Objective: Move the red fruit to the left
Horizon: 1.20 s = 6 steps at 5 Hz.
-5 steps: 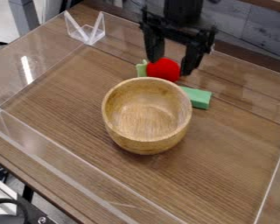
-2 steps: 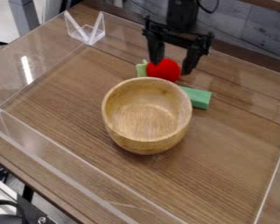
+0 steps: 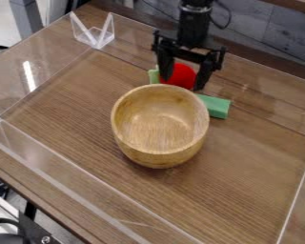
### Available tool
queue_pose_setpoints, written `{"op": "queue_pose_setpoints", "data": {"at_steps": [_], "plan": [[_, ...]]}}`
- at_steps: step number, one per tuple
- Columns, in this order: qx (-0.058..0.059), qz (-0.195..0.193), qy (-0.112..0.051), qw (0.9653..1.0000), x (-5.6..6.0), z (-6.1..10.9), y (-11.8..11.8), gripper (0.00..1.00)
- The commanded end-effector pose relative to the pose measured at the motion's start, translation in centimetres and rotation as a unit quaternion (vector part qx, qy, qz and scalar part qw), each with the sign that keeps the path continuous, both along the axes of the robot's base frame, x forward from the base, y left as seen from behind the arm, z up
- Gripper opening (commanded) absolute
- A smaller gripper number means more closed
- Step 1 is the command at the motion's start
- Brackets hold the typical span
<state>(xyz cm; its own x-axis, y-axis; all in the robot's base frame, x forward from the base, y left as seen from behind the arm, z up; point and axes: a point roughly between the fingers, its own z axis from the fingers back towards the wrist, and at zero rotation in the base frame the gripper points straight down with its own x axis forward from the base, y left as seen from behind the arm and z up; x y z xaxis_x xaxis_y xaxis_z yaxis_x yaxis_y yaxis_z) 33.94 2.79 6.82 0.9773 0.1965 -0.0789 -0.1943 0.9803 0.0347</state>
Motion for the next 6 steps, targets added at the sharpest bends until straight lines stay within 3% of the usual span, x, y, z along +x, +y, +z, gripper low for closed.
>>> {"op": "queue_pose_setpoints", "data": {"at_steps": [1,2,3,4,5,6], "plan": [[0.006,-0.020,-0.019,0.9996,0.7,-0.3,0.1,0.00],[0.002,-0.036,-0.027,0.9990,0.6,-1.1,1.2,0.00],[0.000,-0.052,-0.031,0.9982,0.6,-2.2,1.6,1.00],[-0.007,-0.070,-0.033,0.9970,0.1,-0.9,2.2,0.00],[-0.013,-0.087,-0.035,0.9955,-0.5,0.2,2.8,0.00],[-0.018,-0.072,-0.036,0.9966,0.0,0.9,2.7,1.00]]}}
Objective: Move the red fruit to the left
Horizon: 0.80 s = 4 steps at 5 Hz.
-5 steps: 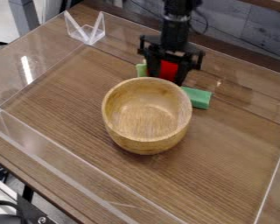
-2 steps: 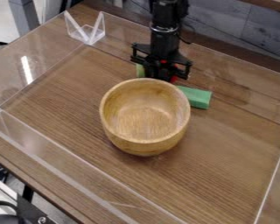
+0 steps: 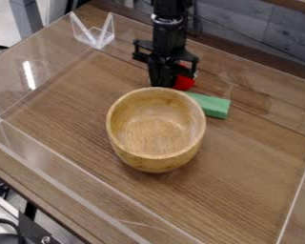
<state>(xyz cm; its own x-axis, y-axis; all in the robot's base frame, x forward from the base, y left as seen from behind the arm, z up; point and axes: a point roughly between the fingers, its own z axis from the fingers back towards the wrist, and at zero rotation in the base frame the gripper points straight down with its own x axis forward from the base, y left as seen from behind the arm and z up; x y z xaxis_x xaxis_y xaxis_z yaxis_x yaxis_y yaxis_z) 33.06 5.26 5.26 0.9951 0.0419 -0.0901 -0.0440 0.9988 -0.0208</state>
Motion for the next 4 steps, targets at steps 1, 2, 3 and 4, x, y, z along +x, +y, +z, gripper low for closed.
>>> {"op": "queue_pose_setpoints", "data": {"at_steps": [1,2,3,4], "plan": [[0.005,0.017,-0.044,0.9989,1.5,3.0,0.2,1.00],[0.007,0.039,-0.049,0.9980,0.9,2.4,0.8,0.00],[0.010,0.059,-0.056,0.9966,0.3,1.8,1.5,0.00],[0.005,0.035,-0.060,0.9976,-0.3,2.1,2.2,1.00]]}}
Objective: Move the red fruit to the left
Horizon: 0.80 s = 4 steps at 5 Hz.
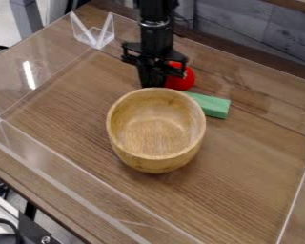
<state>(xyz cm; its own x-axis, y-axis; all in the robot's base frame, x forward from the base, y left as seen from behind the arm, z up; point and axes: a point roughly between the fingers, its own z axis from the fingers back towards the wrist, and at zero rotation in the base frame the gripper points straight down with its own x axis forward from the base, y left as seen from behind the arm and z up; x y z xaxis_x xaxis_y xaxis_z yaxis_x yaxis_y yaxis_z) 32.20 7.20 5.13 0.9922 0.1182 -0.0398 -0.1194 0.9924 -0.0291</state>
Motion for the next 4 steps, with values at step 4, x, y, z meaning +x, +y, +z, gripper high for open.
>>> {"op": "queue_pose_setpoints", "data": {"at_steps": [4], "plan": [[0.011,-0.052,-0.059,0.9968,1.1,1.3,-0.4,1.00]]}}
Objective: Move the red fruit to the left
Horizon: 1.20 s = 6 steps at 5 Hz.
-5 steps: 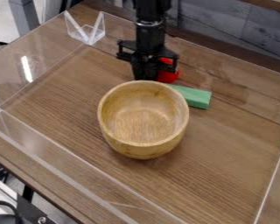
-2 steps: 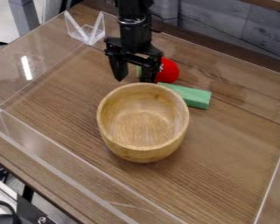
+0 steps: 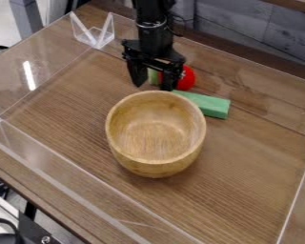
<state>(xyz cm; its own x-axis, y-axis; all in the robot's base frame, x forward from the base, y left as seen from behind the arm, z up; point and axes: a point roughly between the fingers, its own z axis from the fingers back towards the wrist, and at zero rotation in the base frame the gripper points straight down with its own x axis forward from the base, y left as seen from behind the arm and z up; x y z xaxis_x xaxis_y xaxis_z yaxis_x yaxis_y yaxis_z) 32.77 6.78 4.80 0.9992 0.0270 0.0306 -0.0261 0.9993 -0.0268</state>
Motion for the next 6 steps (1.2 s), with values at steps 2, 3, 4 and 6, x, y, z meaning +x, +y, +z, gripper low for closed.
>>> {"op": "queue_pose_setpoints", "data": {"at_steps": [2,3,4,6], "plan": [[0.006,0.053,-0.027,0.9982,1.5,0.5,-0.9,0.00],[0.002,0.103,-0.033,0.9942,1.7,0.9,-1.0,0.00],[-0.013,0.097,-0.044,0.9942,1.8,3.1,-0.6,0.00],[-0.045,0.092,-0.085,0.9911,1.8,9.3,1.7,0.00]]}}
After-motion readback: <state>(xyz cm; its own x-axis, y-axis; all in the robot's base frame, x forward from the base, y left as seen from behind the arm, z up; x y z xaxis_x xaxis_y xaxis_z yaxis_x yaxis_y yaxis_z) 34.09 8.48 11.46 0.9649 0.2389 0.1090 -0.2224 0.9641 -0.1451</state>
